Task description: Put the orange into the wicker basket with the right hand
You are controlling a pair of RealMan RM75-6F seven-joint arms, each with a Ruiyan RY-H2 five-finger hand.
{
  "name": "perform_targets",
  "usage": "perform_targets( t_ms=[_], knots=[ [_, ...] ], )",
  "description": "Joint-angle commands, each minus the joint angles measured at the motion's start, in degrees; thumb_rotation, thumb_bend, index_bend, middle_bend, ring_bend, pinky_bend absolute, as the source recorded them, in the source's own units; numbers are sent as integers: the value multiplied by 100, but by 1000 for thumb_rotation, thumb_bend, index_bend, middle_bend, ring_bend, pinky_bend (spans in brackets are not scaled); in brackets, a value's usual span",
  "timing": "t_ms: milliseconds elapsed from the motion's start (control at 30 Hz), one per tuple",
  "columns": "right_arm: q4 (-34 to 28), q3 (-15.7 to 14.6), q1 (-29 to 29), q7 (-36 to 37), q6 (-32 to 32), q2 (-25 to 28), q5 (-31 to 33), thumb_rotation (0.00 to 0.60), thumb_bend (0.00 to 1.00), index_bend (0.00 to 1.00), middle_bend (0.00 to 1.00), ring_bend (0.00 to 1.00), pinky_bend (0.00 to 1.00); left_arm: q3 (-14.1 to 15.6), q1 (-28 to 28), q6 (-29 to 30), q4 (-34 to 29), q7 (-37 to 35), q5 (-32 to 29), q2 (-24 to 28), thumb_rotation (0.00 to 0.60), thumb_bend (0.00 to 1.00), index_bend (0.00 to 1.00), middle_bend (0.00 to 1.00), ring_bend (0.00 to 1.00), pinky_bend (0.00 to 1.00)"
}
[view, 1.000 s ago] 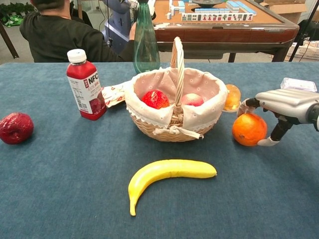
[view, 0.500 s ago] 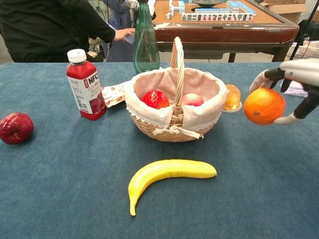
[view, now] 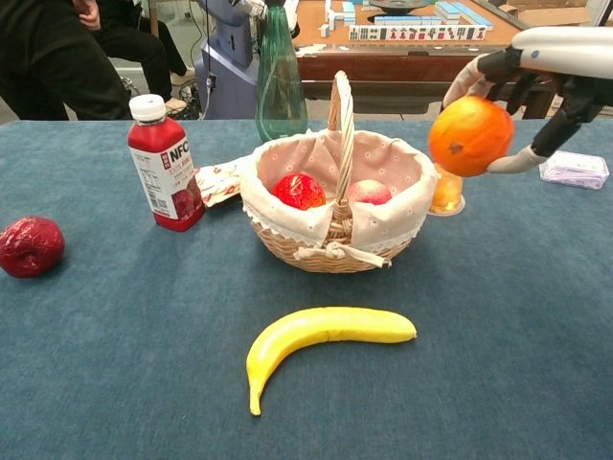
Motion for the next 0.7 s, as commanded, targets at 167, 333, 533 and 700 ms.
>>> perform_targets(
  t_ms=[167,333,533,700],
  knots=[
    [33,81,561,-698,-151,-477,689,600,250,52,162,178,319,14,32,21,9,0,-8,6,600,246,40,0,0,39],
    [-80,77,694,-876,-33,-514,918,600,250,0,88,130,319,9,52,53,26,-38,-5,9,600,246,39,0,0,40],
    [-384,-169,425,-879,391,-156,602,600,249,0,88,121,319,1,55,46,48,-93,-14,26,600,246,39,0,0,40],
    [-546,-517,-147,-577,993,323,-133,600,250,0,92,121,319,-7,46,29,69,-112,-19,27,600,246,39,0,0,40]
  ],
)
